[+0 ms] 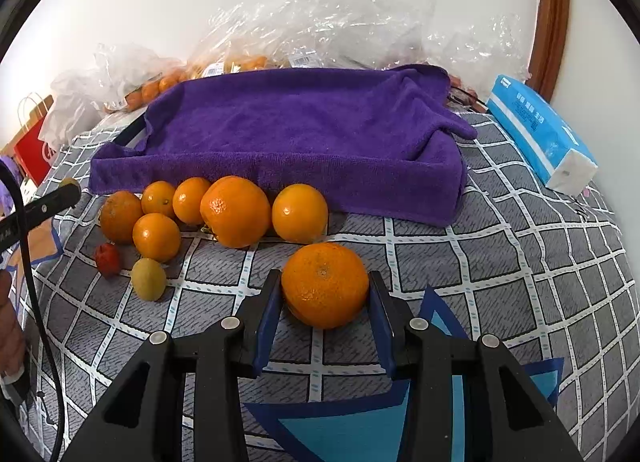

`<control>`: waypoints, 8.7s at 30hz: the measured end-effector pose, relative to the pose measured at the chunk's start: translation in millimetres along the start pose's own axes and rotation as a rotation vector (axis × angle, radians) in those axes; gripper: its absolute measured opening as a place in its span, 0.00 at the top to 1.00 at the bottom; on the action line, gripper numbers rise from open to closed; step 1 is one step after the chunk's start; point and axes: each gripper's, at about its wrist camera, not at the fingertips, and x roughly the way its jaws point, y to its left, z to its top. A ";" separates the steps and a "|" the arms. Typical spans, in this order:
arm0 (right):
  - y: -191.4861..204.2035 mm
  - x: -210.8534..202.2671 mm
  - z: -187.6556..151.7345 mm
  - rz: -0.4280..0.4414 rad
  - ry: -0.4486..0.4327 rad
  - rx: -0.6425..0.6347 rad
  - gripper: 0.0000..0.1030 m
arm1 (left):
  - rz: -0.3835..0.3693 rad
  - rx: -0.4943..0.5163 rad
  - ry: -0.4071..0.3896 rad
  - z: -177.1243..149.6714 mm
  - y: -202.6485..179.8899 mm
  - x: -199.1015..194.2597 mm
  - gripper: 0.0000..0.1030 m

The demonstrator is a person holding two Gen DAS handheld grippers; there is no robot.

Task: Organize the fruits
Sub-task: 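Lift and carry the mandarin with the right tool while the left tool carries the yellow fruit over the towel, then open the right tool to drop the mandarin while the left tool releases the yellow fruit onto the towel, then withdraw from the towel and grasp the yellow-orange citrus with the right tool, then grasp the large mandarin in the fruit row with the left tool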

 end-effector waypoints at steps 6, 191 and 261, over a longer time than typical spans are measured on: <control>-4.2 -6.6 -4.3 0.004 0.009 0.045 0.60 | 0.029 0.023 -0.055 1.0 -4.6 -11.4 0.75; -4.3 27.1 39.2 0.048 -0.024 0.110 0.55 | 0.030 -0.076 0.144 15.7 21.1 14.9 0.49; -8.2 -18.6 -5.4 0.086 -0.115 0.058 0.65 | -0.026 0.060 0.013 3.7 -6.8 5.5 0.62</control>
